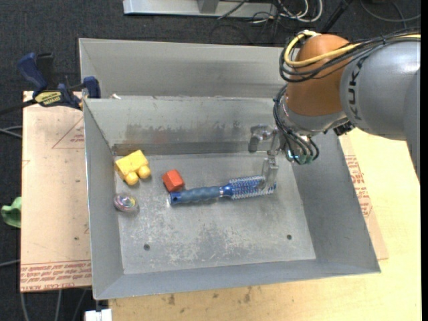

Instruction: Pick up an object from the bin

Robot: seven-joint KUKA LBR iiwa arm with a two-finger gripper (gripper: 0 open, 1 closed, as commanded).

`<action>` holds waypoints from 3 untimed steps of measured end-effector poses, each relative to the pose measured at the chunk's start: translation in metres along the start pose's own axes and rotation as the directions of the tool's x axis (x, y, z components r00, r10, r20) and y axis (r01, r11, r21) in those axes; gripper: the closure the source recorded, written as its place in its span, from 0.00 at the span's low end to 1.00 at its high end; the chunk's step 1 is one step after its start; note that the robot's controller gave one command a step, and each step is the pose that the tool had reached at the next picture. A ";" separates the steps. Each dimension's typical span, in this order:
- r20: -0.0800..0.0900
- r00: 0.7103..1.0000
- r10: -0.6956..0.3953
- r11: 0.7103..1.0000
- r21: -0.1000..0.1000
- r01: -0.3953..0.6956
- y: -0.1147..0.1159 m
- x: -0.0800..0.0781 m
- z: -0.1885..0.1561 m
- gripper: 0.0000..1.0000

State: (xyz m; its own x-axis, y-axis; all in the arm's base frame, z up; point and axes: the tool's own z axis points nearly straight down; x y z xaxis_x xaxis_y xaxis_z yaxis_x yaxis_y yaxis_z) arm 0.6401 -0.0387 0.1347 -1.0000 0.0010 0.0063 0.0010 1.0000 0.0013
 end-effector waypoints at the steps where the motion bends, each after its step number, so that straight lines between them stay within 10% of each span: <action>1: 0.000 1.000 0.013 1.000 -0.001 -0.013 0.028 0.025 0.060 0.00; 2: 0.007 1.000 0.015 1.000 0.000 -0.015 0.026 0.023 0.056 1.00; 3: 0.016 0.999 -0.048 0.999 0.002 0.048 0.031 0.037 -0.070 1.00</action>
Offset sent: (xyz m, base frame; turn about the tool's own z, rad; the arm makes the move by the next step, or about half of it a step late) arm -0.0231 0.0253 -0.0553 0.0171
